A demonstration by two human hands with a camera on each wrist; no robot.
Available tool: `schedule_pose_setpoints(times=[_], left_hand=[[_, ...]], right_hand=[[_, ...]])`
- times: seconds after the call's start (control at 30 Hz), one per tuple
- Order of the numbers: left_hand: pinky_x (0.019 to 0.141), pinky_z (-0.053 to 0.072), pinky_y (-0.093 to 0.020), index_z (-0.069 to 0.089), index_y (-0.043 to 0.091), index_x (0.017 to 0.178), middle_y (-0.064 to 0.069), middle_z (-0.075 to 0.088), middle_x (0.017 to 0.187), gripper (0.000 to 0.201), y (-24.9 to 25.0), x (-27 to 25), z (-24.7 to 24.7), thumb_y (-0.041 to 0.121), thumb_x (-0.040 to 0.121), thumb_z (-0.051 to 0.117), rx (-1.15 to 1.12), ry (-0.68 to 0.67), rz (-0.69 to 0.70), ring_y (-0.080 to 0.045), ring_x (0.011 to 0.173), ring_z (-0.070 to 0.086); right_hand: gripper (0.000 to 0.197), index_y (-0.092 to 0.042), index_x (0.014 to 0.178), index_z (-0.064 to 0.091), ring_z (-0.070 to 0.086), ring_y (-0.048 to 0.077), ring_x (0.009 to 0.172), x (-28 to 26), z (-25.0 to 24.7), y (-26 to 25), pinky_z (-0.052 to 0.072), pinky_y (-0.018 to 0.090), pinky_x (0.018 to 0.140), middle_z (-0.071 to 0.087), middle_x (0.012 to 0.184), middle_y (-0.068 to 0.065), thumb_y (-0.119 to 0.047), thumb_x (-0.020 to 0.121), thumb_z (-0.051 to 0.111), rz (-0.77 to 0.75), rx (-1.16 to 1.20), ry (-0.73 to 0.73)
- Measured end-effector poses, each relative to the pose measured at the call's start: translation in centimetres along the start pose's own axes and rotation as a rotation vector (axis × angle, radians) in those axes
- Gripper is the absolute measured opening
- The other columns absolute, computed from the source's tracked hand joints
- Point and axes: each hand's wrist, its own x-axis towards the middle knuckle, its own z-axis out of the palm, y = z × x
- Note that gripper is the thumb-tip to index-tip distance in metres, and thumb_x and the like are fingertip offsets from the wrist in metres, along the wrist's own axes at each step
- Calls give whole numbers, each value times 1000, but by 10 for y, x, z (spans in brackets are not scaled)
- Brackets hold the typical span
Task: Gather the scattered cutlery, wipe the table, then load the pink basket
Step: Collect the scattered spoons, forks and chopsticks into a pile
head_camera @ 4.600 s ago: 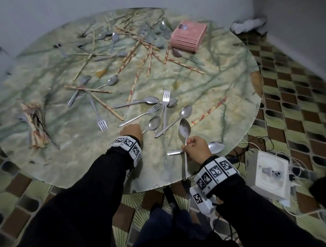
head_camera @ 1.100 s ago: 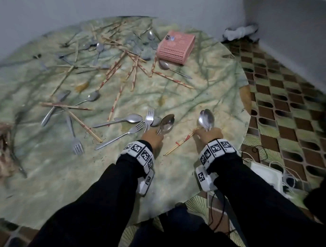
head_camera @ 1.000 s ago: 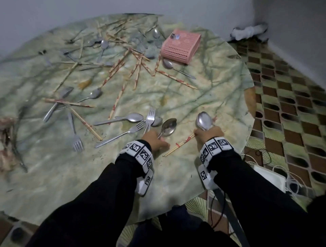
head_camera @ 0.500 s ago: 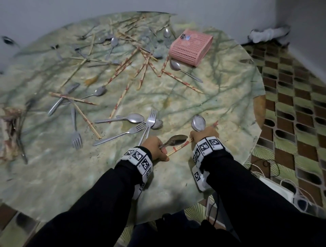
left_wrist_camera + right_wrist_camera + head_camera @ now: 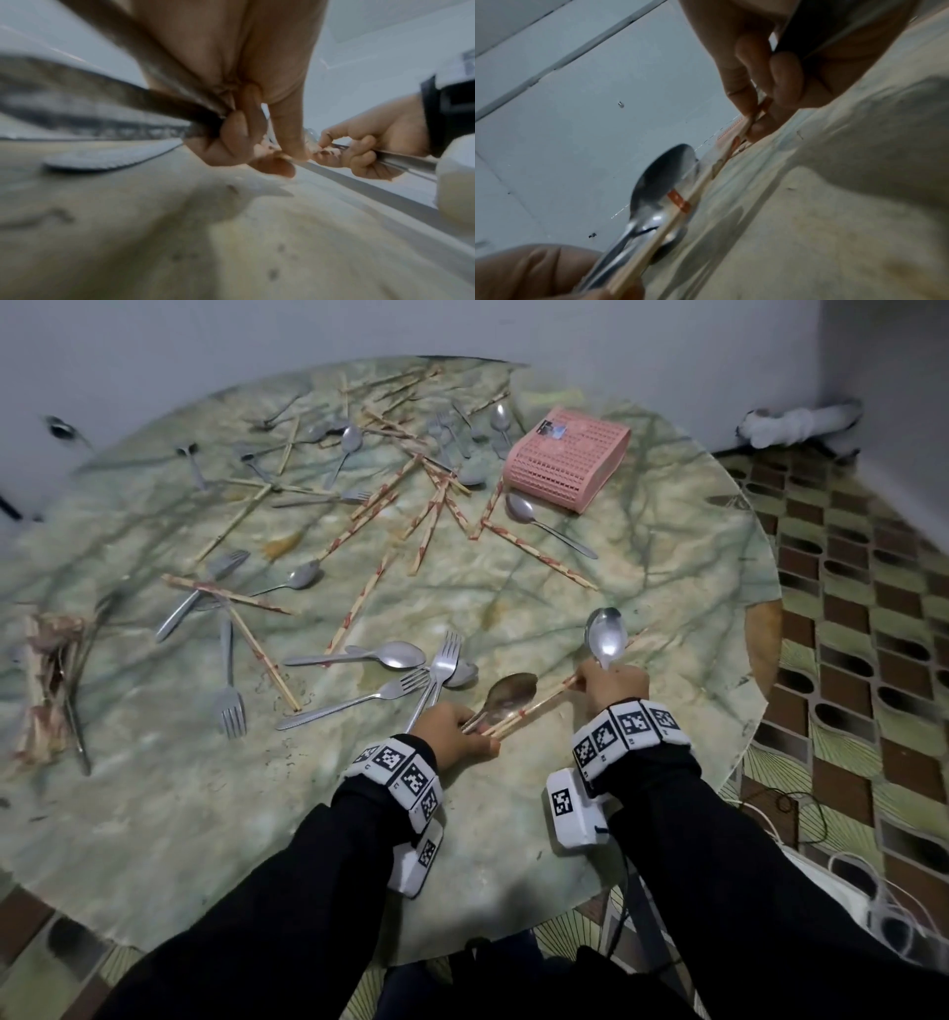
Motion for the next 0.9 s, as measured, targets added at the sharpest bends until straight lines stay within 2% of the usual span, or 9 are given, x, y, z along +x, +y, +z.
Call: schedule_pose_setpoints(times=[0.07,0.13,0.2,0.3,0.43,0.6,0.73,0.8,0.9], left_hand=[[42,41,-8,59,1,74,-6,51,61,12,6,-4,-1,-9,79,65,-183,21,7,-3,44,55],[44,44,-7,59,-1,78,-9,52,64,14,10,-5,-2,-15,80,60,-287,23,14,-3,44,57],[44,45,-8,62,-2,79,-7,56,61,12,14,-4,-4,-14,80,60,-335,18,32,-4,47,57],[36,34,-9,68,-5,86,9,55,38,9,13,5,-7,0,79,69,-231,69,49,1,32,44],[44,39,-15,70,1,83,8,63,48,12,8,13,-8,4,73,75,-288,121,46,-1,41,51],[42,45,-13,65,5,72,2,66,51,14,9,12,-10,-7,72,71,-505,136,65,-3,44,60],[40,40,-11,64,8,71,5,63,49,11,9,13,-14,1,75,72,-471,179,89,0,39,53],[36,33,-12,64,10,73,2,60,53,10,7,14,-17,13,80,70,-479,213,62,-2,38,45],[34,27,-15,55,10,72,6,51,43,24,5,15,-25,27,87,61,-600,248,11,-2,33,36]], right_hand=[[15,1,66,60,42,22,52,1,0,-4,34,28,50,50,57,8,-10,74,65,-12,14,-2],[25,-6,55,50,36,21,49,2,1,-6,30,29,46,42,52,6,-11,72,68,-25,34,-1],[32,-9,52,43,33,20,48,2,3,-8,27,27,43,37,52,6,-12,69,70,-33,45,-16],[33,-10,51,44,35,12,35,-2,8,-10,27,18,33,40,48,4,-10,73,69,-60,75,-102],[29,-8,54,49,32,2,22,-6,17,-18,26,14,28,44,33,-6,-3,74,68,-95,130,-189],[14,-6,64,58,31,2,25,-10,28,-25,24,16,31,63,70,15,-5,73,68,-136,119,-274],[12,-1,69,61,33,3,28,-11,36,-27,29,18,35,66,87,28,-8,73,70,-185,96,-310],[16,3,74,62,30,3,31,-10,40,-32,29,20,37,60,78,31,-9,72,72,-221,91,-317],[19,-7,64,56,31,1,29,-14,46,-42,30,17,35,50,57,10,-4,74,72,-282,74,-402]])
